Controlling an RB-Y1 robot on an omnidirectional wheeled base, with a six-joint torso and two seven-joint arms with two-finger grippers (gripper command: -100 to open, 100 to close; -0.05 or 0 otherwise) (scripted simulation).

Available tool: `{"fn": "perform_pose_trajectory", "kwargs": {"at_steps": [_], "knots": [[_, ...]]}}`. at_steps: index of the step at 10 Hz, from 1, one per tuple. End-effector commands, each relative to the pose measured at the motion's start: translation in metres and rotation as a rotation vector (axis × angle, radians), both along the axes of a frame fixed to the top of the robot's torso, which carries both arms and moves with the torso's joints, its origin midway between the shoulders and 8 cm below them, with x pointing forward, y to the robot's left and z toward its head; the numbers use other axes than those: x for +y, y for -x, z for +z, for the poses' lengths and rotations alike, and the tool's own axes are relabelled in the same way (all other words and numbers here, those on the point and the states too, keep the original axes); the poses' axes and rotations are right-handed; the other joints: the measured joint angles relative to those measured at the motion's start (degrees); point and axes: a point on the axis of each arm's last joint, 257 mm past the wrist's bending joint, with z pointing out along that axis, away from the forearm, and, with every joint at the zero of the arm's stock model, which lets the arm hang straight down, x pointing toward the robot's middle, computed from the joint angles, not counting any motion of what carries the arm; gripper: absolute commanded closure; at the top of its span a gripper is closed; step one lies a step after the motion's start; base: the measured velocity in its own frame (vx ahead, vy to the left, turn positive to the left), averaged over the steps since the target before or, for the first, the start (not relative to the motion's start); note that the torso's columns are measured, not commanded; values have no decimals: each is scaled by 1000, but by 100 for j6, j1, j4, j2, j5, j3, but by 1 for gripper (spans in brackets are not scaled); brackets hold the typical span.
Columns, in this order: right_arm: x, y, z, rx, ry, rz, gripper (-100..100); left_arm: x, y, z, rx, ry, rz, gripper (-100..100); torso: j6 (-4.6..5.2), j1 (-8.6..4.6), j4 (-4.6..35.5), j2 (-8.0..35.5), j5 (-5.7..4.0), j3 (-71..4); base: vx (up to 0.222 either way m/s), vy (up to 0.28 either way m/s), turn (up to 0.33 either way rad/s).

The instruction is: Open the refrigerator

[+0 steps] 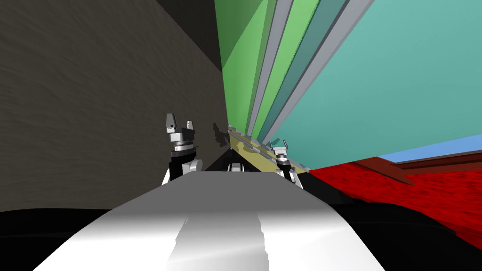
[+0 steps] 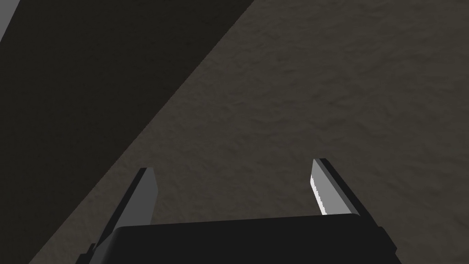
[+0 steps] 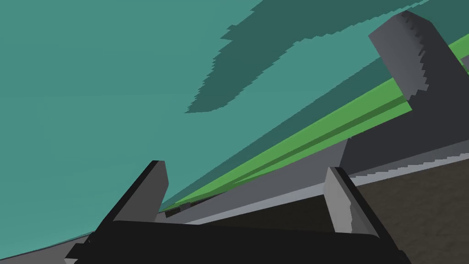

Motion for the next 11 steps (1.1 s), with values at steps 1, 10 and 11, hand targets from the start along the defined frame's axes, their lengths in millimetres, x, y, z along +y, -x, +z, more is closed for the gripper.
{"fn": "perform_pose_trajectory", "kwargs": {"at_steps": [1, 10, 11], "knots": [[-5, 0, -12, 14, 57, -41, -100, 0, 0, 0, 0, 0, 0, 0, 0, 5, -2, -9, 1, -5, 23, 25, -9], [-19, 5, -49, 46, 219, -189, -100, 0, 0, 0, 0, 0, 0, 0, -37, -5, -31, -82, -18, -43, 22, 27, -8], [-19, 5, -49, 46, 228, -193, -100, 0, 0, 0, 0, 0, 0, 0, -41, -8, -33, -86, -22, -44, 7, 19, 12]]}}
